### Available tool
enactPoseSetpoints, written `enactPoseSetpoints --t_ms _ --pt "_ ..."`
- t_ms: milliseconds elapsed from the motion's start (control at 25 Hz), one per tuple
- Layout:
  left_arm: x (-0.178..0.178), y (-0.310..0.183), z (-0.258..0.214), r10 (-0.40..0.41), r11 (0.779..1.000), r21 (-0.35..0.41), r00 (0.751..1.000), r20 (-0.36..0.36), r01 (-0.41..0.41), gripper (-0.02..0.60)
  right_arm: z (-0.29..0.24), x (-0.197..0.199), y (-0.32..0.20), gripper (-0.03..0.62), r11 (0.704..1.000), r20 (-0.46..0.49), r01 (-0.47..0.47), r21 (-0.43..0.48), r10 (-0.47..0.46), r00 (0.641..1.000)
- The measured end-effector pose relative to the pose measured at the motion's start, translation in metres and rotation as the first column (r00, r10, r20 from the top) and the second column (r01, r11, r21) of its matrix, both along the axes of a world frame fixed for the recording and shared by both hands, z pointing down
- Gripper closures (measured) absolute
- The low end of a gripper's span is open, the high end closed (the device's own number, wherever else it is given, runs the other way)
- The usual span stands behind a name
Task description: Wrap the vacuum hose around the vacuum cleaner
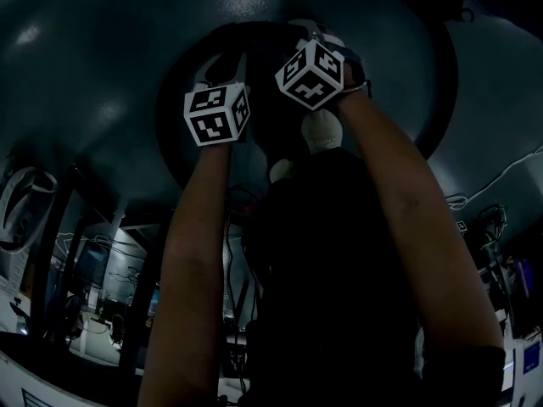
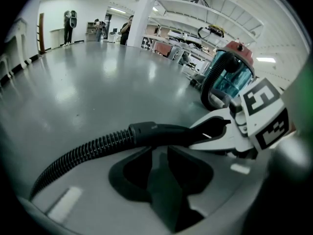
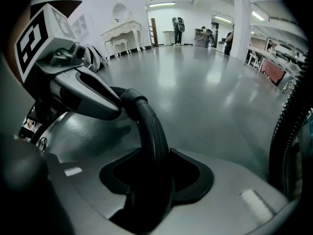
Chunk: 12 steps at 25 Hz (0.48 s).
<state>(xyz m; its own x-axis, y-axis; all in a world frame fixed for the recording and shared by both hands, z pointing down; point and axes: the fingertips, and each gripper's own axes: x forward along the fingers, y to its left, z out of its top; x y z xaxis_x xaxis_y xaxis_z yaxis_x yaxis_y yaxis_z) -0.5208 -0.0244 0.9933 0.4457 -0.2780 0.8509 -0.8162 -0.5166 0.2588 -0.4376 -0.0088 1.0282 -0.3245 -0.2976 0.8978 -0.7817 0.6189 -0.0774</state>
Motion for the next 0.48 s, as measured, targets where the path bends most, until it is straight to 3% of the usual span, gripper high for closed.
enactPoseSetpoints --t_ms 320,480 --pt "0.001 0.012 -0.019 -0.013 1.0 -0.001 1.0 0.003 0.013 0.47 -0.027 -0.001 0.007 0.427 0.997 0.048 -0.08 -0.012 0.08 0.996" --pt "0.011 0.018 -0.047 0.005 1.0 -0.004 1.0 -0.002 -0.005 0.466 -0.061 0.016 0.015 0.425 0.995 0.022 -0.097 -0.015 0.097 0.995"
